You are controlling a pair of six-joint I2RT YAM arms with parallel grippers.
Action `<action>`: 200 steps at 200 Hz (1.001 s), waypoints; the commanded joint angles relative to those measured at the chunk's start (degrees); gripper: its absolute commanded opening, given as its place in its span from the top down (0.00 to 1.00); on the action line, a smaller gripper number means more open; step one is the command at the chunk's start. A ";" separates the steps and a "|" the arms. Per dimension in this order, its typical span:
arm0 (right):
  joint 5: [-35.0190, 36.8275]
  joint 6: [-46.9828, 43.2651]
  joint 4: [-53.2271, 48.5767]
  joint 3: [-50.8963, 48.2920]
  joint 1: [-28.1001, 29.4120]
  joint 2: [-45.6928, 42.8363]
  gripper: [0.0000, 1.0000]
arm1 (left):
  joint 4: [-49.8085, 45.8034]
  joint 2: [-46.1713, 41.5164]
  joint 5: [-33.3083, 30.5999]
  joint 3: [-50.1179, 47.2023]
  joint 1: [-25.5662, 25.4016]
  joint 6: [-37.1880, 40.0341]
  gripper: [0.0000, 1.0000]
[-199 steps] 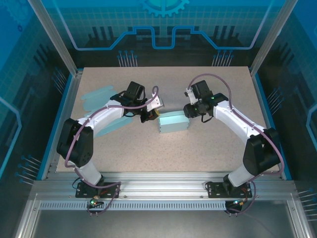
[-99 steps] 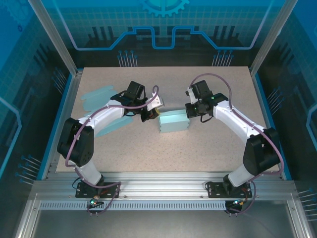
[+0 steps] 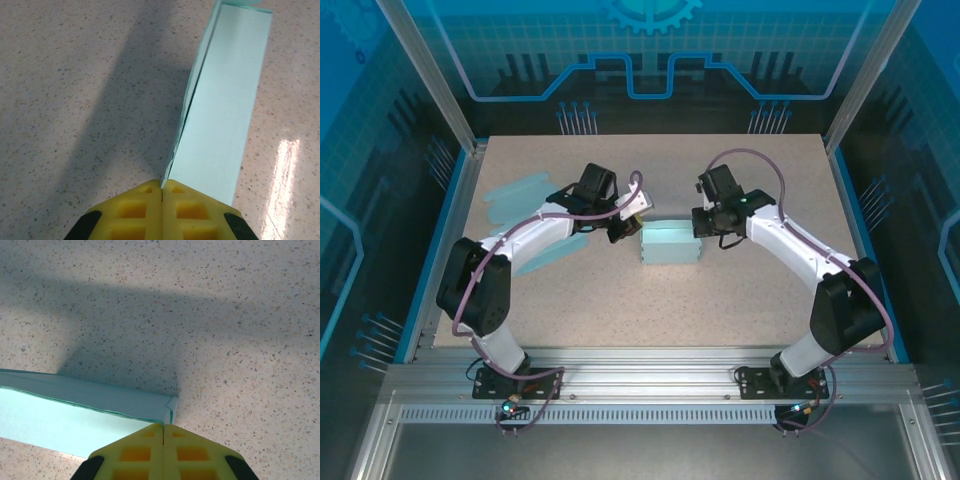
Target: Fold the paper box
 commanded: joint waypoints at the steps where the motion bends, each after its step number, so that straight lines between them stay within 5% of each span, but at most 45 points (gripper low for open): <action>1: 2.56 3.05 -0.51 -1.01 3.19 0.53 1.00 | -0.64 1.59 -6.78 1.28 -2.33 -6.59 0.96; 51: 8.47 2.46 2.14 -2.89 5.38 -0.82 1.00 | -0.64 0.35 -13.25 0.08 -3.46 -18.42 0.80; 117: 9.53 -1.03 1.68 -2.33 5.51 -1.16 1.00 | -4.32 -1.20 -17.88 1.31 -3.12 -19.34 0.61; 200: 9.51 -2.95 0.84 -1.19 5.51 -0.79 1.00 | -5.38 -5.48 -11.63 0.73 0.41 -22.20 0.62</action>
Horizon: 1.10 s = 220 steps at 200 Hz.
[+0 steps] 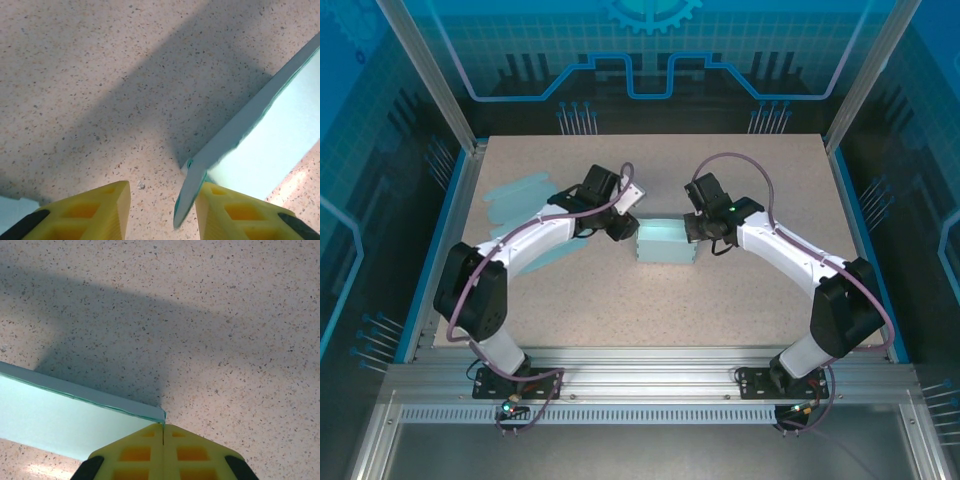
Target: Fold the paper box
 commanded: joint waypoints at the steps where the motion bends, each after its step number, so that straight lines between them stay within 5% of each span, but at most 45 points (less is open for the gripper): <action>1: 0.83 -1.26 -1.96 0.60 0.83 -0.44 1.00 | -1.50 -3.21 4.09 0.18 1.76 -2.10 0.62; 76: 0.39 -1.16 -1.92 1.02 0.93 -0.31 1.00 | -2.97 -1.72 8.35 1.31 1.94 -2.86 0.66; 114: 0.77 -0.74 -2.05 1.04 1.19 -0.26 1.00 | -2.48 -5.55 -0.04 0.53 1.88 -12.06 0.64; 154: 1.41 -0.45 -2.48 1.28 1.51 -0.09 1.00 | -1.25 -11.03 8.90 -3.77 1.75 -13.38 0.63; 220: 1.47 -0.56 -2.86 1.74 2.02 0.09 1.00 | -2.63 -7.03 5.63 -3.92 -0.30 -12.47 0.62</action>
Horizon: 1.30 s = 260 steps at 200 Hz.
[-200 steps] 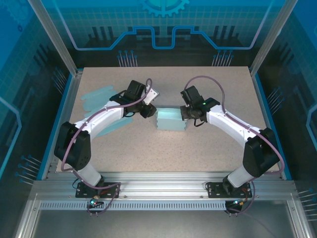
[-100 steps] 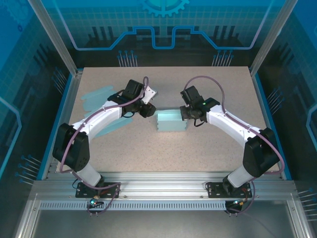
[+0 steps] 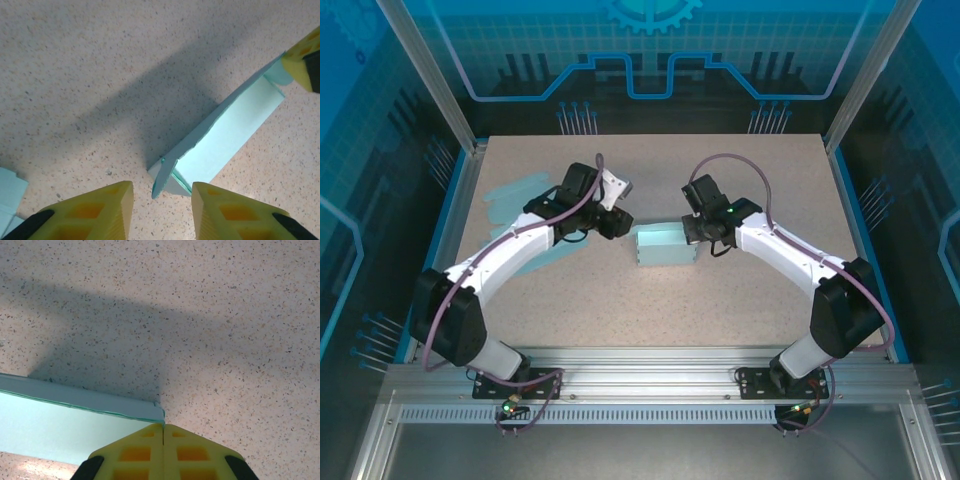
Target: Fold the paper box
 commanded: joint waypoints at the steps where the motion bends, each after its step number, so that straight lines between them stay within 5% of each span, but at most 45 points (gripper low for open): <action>1: 0.45 0.03 -2.23 1.57 0.97 0.09 1.00 | -1.09 2.05 -0.92 -0.48 -1.02 -0.28 0.62; 54: 0.42 0.37 -2.24 1.48 1.17 0.32 1.00 | -1.74 5.69 -1.81 1.84 -2.11 0.55 0.62; 155: 0.64 -0.06 -2.09 1.63 1.40 0.61 1.00 | -0.04 3.72 -13.62 1.14 -2.65 1.45 0.60; 230: 0.55 -0.19 -2.04 1.56 1.51 0.53 1.00 | 1.00 9.26 -12.08 5.40 -2.41 3.54 0.62; 260: 0.55 0.04 -2.05 1.39 1.50 0.53 1.00 | 0.52 10.35 -10.25 6.73 -2.43 3.04 0.72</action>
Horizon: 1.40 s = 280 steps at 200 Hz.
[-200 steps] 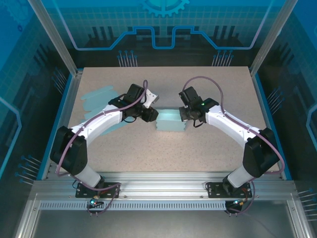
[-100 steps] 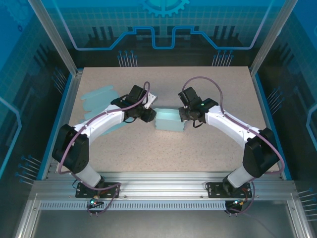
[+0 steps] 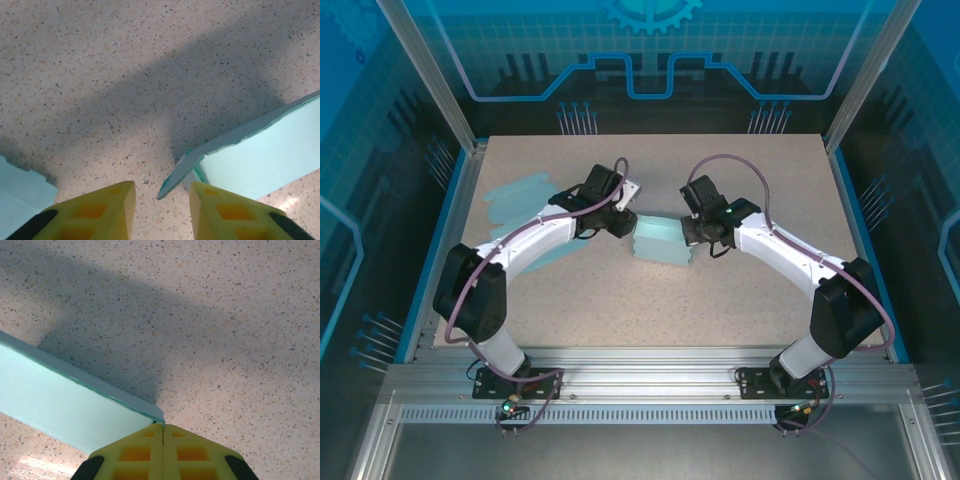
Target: Fold the paper box
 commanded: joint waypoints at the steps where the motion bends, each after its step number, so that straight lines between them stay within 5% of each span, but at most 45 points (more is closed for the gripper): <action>1: 0.55 -0.01 -1.15 1.13 0.81 0.51 1.00 | -0.35 0.99 2.02 2.37 -0.14 0.92 0.73; 35: 0.41 0.29 -0.88 1.00 0.83 0.42 1.00 | -0.67 0.92 2.16 2.35 -0.16 0.60 0.89; 84: 0.21 2.00 -0.53 0.98 0.99 0.43 1.00 | -0.19 0.58 4.93 1.83 -0.23 -1.55 1.00; 180: 2.40 5.26 2.53 0.69 2.32 -0.20 1.00 | 6.86 -4.92 11.68 -5.02 -0.46 -14.78 1.00; 280: 1.22 8.80 3.67 1.57 2.45 1.82 1.00 | 11.17 -5.81 7.60 -11.16 -1.26 -17.99 1.00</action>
